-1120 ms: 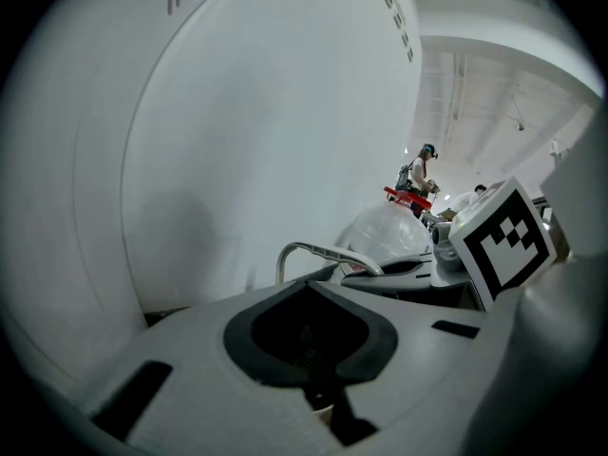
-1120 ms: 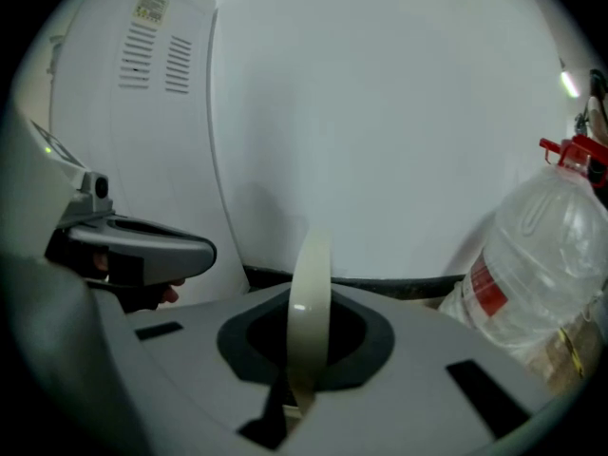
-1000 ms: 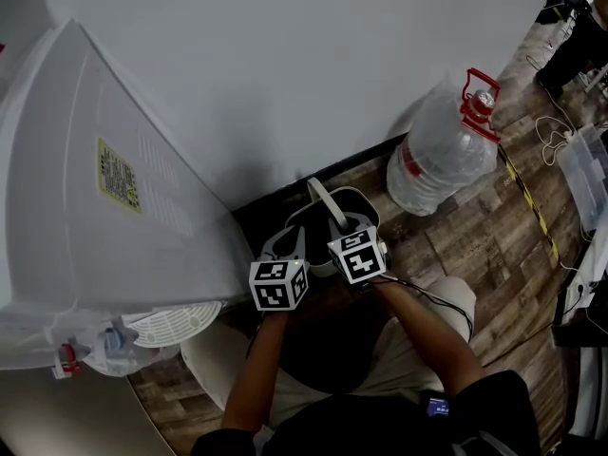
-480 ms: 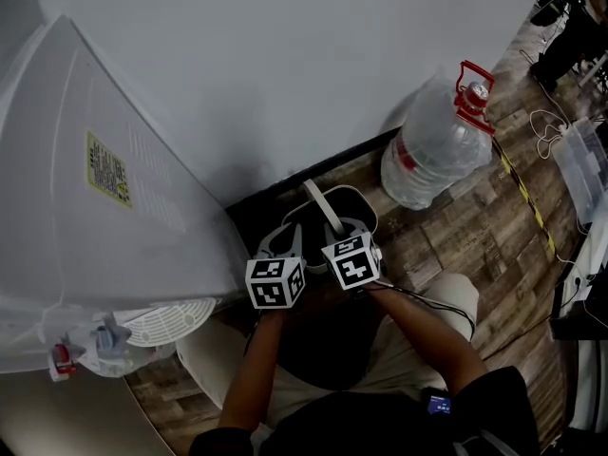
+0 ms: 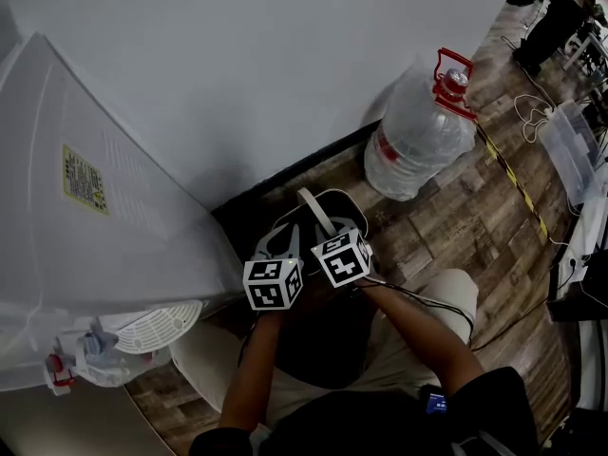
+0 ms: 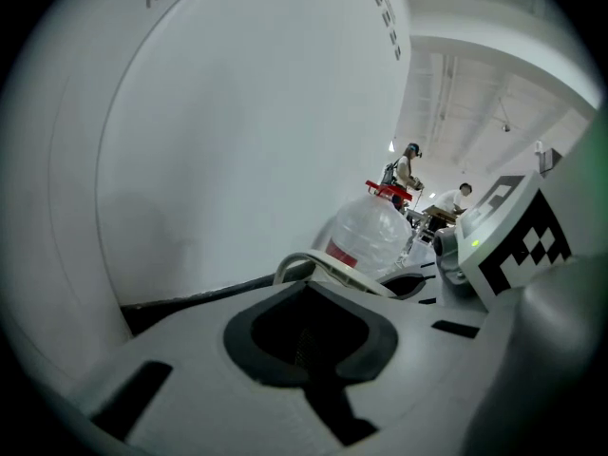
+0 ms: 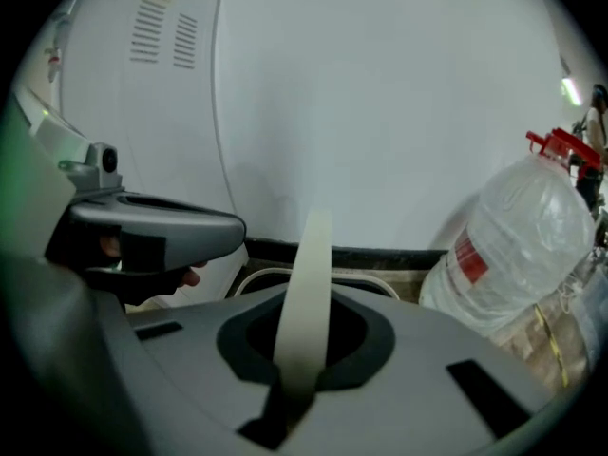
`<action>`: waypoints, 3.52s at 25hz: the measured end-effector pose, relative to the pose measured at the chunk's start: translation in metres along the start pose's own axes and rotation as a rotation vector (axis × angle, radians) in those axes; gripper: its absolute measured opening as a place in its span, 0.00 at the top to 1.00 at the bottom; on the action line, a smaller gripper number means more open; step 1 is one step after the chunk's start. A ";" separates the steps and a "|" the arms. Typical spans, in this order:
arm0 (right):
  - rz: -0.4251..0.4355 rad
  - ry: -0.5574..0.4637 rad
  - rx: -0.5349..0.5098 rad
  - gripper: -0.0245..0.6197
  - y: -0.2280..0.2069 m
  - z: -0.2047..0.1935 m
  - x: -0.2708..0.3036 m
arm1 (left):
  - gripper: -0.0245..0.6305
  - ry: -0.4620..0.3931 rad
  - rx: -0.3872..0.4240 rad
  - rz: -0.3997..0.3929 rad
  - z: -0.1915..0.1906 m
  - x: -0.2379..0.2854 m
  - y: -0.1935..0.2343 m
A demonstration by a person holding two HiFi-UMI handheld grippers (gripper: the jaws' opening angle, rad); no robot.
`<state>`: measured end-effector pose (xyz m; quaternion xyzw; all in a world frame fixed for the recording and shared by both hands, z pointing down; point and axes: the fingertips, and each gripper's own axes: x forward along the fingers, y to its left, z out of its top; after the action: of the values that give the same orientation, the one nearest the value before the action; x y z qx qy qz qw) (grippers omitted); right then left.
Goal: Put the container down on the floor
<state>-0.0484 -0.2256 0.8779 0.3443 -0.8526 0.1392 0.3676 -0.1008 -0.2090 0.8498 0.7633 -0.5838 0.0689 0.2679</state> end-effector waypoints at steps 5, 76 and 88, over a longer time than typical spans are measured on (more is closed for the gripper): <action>0.012 0.025 0.030 0.91 -0.002 -0.009 -0.003 | 0.94 0.004 0.000 -0.017 -0.005 0.003 -0.008; -0.200 0.157 0.166 0.72 -0.137 -0.070 0.034 | 0.94 0.114 0.032 -0.173 -0.046 0.057 -0.067; -0.212 0.177 0.159 0.63 -0.143 -0.085 0.050 | 0.94 0.129 0.011 -0.175 -0.052 0.062 -0.064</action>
<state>0.0703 -0.3119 0.9706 0.4466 -0.7621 0.1965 0.4256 -0.0116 -0.2259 0.8988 0.8067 -0.4962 0.0974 0.3057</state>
